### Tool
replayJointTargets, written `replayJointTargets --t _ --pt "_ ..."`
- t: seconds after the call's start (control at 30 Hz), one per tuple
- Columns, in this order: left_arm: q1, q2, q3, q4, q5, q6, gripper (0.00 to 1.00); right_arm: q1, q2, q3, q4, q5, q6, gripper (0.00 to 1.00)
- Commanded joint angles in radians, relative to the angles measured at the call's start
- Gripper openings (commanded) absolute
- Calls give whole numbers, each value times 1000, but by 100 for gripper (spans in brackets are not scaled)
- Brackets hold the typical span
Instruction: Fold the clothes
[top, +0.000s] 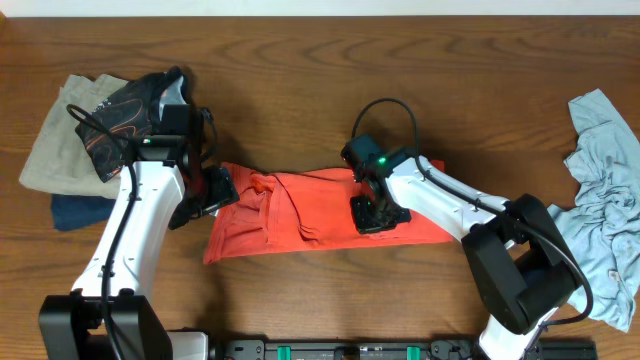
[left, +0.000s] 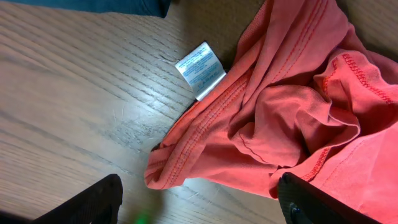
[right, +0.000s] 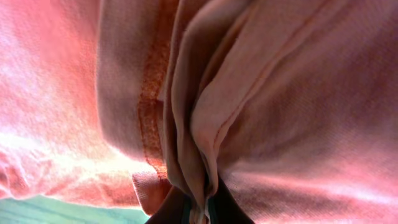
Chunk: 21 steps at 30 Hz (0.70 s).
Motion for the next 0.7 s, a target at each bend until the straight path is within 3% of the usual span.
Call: replayJointTargets --t 0.0,0.2,0.43,0.5,0.57,0.6,0.67 --pt "-2 -1 6 -6 -2 6 81 4 -29 44 -35 -15 -19 7" --pt "-1 -1 6 -6 -2 7 81 6 -33 114 -138 -68 -53 3" --pt "-1 -1 6 -6 -2 7 81 26 -32 113 -142 -127 -58 12" --pt "-2 -1 6 -6 -2 6 82 34 -32 113 -143 -127 -61 26" --pt "-1 -1 6 -6 -2 7 82 37 -32 113 -150 -127 -82 51" --pt "-1 -1 6 -6 -2 7 82 36 -32 113 -156 -127 -92 54" --pt "-2 -1 6 -6 -1 22 85 34 -32 113 -176 -126 -143 51"
